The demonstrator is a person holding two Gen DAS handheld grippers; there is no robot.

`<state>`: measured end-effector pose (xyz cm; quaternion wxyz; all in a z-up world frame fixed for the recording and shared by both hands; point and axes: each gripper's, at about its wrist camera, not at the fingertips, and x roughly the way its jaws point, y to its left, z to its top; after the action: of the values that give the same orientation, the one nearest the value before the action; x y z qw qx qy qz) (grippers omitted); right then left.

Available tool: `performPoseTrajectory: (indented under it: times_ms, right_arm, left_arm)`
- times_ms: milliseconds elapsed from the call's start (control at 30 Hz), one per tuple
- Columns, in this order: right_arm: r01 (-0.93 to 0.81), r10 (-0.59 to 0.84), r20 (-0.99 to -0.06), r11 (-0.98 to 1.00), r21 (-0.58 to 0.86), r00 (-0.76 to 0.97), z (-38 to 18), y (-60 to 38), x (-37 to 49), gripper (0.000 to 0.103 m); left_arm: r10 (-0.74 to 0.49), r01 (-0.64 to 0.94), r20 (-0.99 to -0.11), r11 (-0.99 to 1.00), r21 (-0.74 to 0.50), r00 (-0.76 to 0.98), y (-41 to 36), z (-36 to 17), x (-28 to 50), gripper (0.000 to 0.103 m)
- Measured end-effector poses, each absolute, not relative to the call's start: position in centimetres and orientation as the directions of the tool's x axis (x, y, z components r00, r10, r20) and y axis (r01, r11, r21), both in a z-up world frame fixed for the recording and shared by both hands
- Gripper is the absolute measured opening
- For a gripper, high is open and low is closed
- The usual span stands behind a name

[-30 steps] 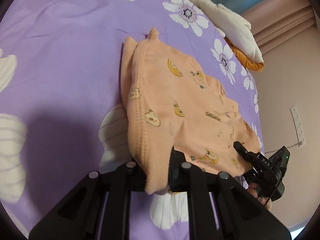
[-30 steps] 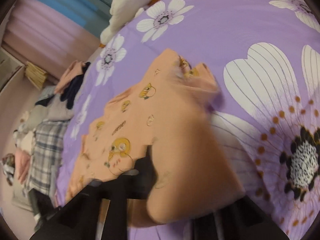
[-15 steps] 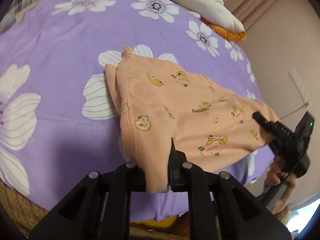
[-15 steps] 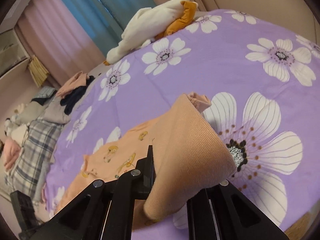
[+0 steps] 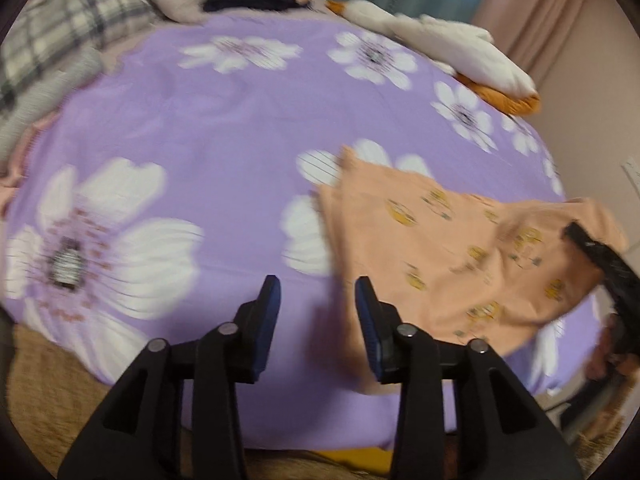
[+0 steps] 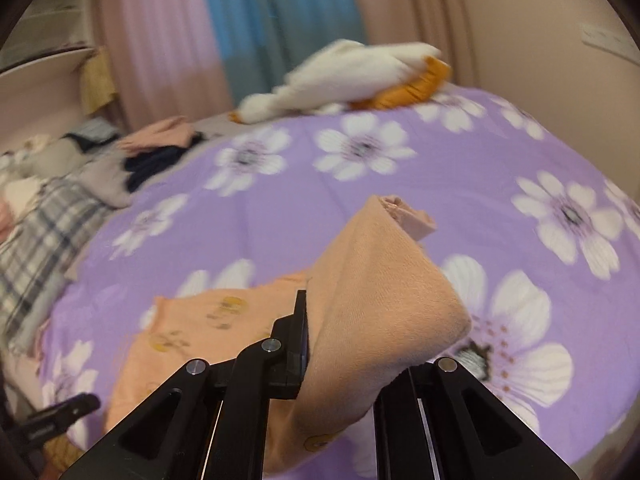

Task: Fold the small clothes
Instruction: 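Lift the shirt side with the right tool and fold it across the body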

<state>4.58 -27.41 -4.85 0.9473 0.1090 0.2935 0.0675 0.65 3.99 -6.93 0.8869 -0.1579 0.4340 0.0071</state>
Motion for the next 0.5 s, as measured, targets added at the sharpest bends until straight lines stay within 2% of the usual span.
performPoseTrajectory:
  times_ms: [67,200,400,500]
  right_arm:
    - [-0.128,0.225,-0.521,0.968,0.215,0.823,-3.8,-25.9,4.3,0.011]
    - [-0.243,0.287,-0.503,0.958,0.153,0.815,-2.6,-22.7,3.9,0.011]
    - [-0.399,0.379,-0.536,0.913,0.085,0.754,-3.3,-18.0,3.6,0.011]
    - [-0.481,0.450,-0.576,0.870,0.110,0.682,-4.8,-16.2,3.5,0.011]
  left_arm:
    - [-0.092,-0.183,-0.767,0.947,-0.265,0.635,5.2,-6.6,0.3,0.047]
    - [-0.093,-0.213,-0.761,0.932,-0.293,0.642,6.7,-6.3,-0.5,0.051]
    - [-0.086,-0.244,-0.763,0.920,-0.308,0.641,7.6,-6.3,-1.1,0.052]
    - [-0.093,-0.244,-0.763,0.917,-0.316,0.640,7.5,-6.3,-1.1,0.052]
